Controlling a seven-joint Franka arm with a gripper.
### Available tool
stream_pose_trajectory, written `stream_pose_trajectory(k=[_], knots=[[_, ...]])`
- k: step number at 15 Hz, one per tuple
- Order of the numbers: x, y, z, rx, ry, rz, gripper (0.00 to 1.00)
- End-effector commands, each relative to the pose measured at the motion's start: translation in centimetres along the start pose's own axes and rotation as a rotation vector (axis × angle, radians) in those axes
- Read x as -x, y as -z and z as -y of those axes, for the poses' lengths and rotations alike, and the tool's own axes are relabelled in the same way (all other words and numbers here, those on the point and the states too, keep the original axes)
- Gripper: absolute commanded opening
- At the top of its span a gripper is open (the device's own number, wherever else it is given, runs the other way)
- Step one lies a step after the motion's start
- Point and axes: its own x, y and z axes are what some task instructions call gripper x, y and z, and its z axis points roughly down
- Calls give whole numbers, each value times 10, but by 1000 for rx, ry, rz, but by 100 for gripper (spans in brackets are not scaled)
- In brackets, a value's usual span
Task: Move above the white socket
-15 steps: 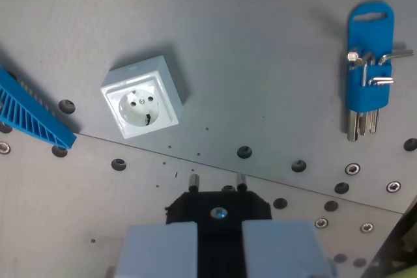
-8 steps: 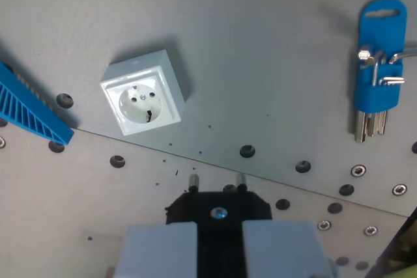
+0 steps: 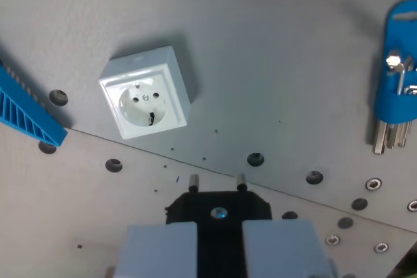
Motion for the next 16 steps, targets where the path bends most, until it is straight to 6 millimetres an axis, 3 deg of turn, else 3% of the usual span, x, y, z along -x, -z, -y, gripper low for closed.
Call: stream_pose_trajectory(k=[1, 16], knots=[[6, -16, 6, 33, 99, -94, 0], [26, -92, 34, 31, 216, -78, 0]])
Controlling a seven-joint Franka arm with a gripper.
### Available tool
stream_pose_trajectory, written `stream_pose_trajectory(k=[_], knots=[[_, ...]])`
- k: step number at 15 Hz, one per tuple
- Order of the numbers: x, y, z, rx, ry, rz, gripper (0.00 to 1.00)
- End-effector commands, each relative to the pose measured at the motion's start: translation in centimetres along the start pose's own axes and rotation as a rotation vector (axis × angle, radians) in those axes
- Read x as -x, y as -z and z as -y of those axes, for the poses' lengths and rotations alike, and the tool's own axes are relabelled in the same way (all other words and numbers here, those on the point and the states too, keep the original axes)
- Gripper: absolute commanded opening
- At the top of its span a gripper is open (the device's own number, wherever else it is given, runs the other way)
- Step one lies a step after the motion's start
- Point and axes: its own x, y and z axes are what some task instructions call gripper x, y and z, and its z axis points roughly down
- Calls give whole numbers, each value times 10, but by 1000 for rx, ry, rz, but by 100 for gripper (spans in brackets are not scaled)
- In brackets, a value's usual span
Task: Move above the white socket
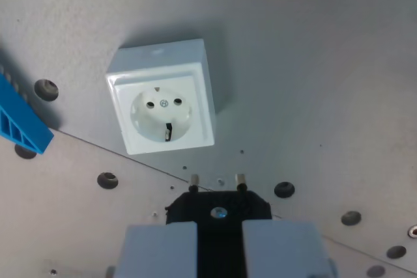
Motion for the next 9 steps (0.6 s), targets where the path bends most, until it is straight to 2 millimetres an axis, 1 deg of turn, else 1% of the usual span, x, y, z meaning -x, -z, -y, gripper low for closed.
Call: stream_pose_trajectory(k=[1, 9], knots=[[5, -17, 6, 34, 105, -85, 0], [12, -54, 20, 37, 132, -78, 0]])
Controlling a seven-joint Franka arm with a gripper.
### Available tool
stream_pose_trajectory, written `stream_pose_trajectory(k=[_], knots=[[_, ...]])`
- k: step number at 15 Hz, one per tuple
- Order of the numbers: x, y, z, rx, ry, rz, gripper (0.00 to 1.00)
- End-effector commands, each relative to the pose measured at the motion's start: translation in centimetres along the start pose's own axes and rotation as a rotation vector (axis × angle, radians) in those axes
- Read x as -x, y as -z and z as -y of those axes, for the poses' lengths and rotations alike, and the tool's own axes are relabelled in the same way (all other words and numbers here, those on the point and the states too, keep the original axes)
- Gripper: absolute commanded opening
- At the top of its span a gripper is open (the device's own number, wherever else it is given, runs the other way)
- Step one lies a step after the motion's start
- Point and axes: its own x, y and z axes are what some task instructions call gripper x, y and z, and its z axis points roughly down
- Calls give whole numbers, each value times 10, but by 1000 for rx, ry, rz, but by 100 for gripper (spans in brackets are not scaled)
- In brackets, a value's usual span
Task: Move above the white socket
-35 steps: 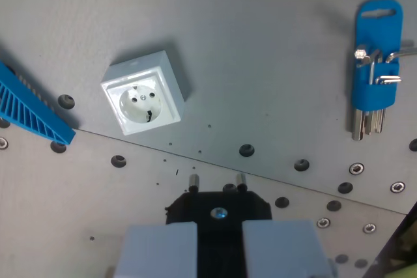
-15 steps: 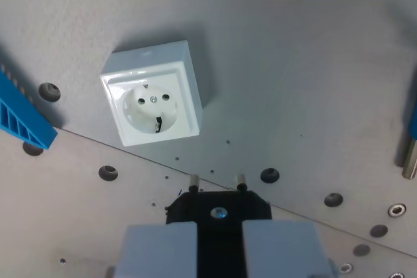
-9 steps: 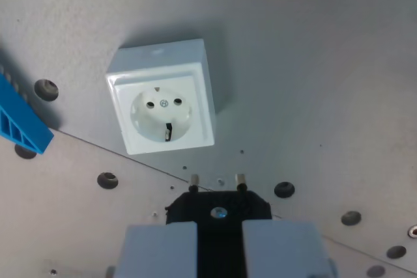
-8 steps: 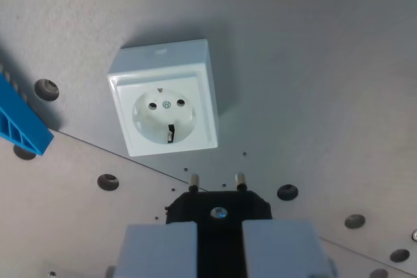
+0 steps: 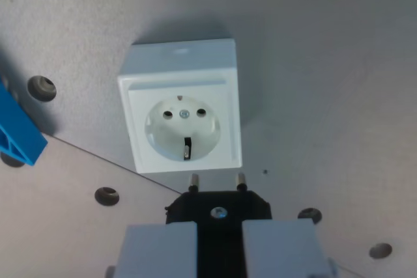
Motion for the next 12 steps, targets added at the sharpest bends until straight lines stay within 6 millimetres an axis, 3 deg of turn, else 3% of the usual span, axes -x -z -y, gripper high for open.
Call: stream_pose_trajectory(k=[1, 12], knots=[[3, -14, 5, 43, 79, -83, 0], [10, -39, 17, 52, 76, -89, 0]])
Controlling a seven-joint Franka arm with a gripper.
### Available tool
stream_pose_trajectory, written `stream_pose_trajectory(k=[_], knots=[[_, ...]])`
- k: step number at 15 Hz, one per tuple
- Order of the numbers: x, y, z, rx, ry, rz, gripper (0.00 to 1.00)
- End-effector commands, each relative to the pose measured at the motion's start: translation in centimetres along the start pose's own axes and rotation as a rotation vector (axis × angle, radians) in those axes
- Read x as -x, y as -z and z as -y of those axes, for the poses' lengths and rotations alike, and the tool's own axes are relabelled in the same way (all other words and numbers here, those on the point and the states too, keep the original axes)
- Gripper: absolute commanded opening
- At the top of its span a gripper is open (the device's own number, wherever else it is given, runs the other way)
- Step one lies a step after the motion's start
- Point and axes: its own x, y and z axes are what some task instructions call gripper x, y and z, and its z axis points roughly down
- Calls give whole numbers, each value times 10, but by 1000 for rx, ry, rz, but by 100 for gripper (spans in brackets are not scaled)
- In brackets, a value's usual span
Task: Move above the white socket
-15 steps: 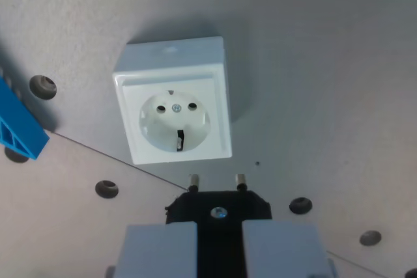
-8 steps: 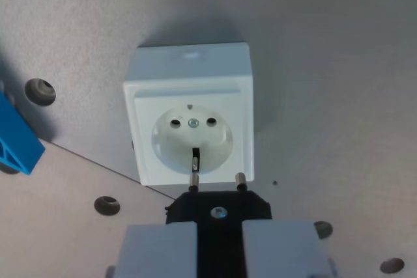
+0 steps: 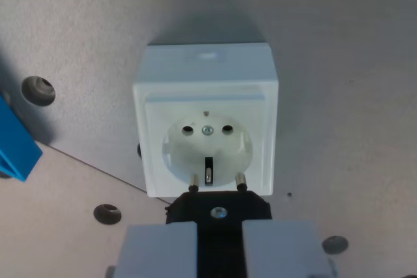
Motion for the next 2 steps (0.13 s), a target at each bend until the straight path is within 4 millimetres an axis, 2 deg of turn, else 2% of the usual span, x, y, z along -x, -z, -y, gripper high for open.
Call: stream_pose_trajectory(k=[1, 2], knots=[[4, -8, 6, 59, 33, -95, 0], [4, -9, 6, 59, 32, -94, 0]])
